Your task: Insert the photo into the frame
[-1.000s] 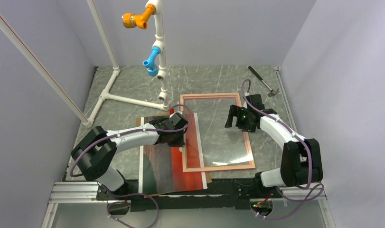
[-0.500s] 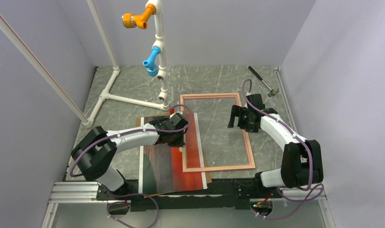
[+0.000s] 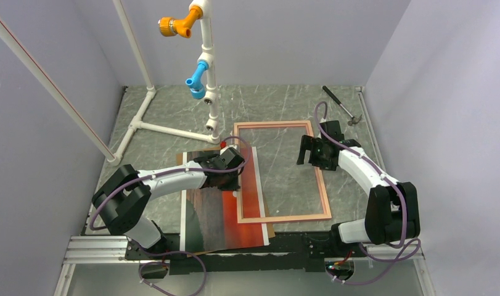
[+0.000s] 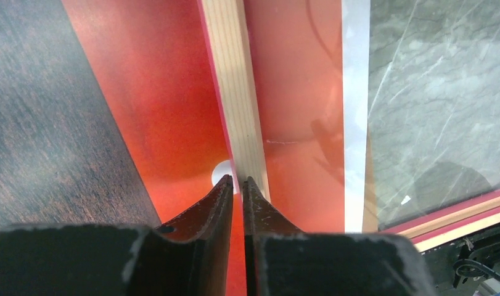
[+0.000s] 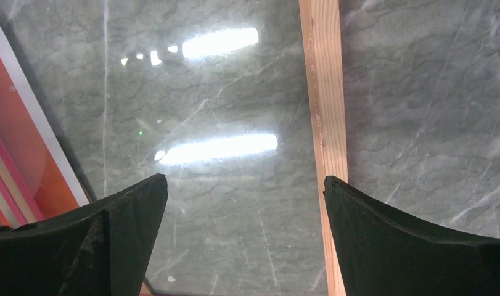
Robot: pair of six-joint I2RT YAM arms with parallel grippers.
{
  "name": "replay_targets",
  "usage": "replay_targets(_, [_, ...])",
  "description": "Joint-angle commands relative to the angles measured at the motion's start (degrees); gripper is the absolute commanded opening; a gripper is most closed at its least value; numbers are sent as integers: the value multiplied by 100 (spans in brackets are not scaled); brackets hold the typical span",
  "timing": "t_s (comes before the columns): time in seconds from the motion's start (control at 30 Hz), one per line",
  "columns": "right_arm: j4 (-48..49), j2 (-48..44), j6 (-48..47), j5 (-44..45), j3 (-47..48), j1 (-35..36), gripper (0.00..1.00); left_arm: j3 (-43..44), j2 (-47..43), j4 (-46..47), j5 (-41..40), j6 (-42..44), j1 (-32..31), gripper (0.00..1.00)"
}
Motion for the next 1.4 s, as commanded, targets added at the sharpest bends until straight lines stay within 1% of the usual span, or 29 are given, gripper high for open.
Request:
replay_targets(0.0, [-73,-250,8,26,253,22,100,-204,-187,-185,-128,-51,-42,21])
replay_targets(0.1, [-77,-298,20,-26,266,20,100,-352,-416,161,39,-79,-24,33])
replay_targets(0.2, [-74,-341,25,-80,267,21,100,-481,-618,472,190,-129,34,49])
replay_targets(0.27, [-70,-357,34,-122,267,22,100,-565,-712,638,290,-147,82,57])
replay_targets(0.33, [-66,-375,36,-138,258,16,100,-666,-800,823,400,-181,141,61])
replay_targets(0.43, [-66,-399,34,-148,244,17,100,-887,-883,1287,693,-244,269,62])
replay_targets(0.5, [-78,-400,31,-148,244,21,100,-1016,-866,1644,875,-299,361,59])
replay_targets(0.57, [-89,-415,23,-141,249,16,100,-1064,-801,1793,935,-324,404,56])
replay_targets(0.7, [-126,-447,8,-120,279,19,100,-938,-542,1843,1004,-299,421,50])
replay_targets(0.77, [-150,-454,8,-109,300,21,100,-861,-425,1837,1020,-308,425,45])
replay_targets(1.0, [-182,-482,-1,-91,328,17,100,-491,15,1513,990,-206,418,28])
replay_targets(1.17, [-163,-457,-3,-119,333,20,100,-325,53,1342,893,-140,378,14])
replay_targets(1.27, [-164,-457,5,-143,352,13,100,-125,34,1141,785,-59,326,8])
replay_targets(1.37, [-146,-466,12,-157,362,13,100,70,69,1044,781,-48,260,6])
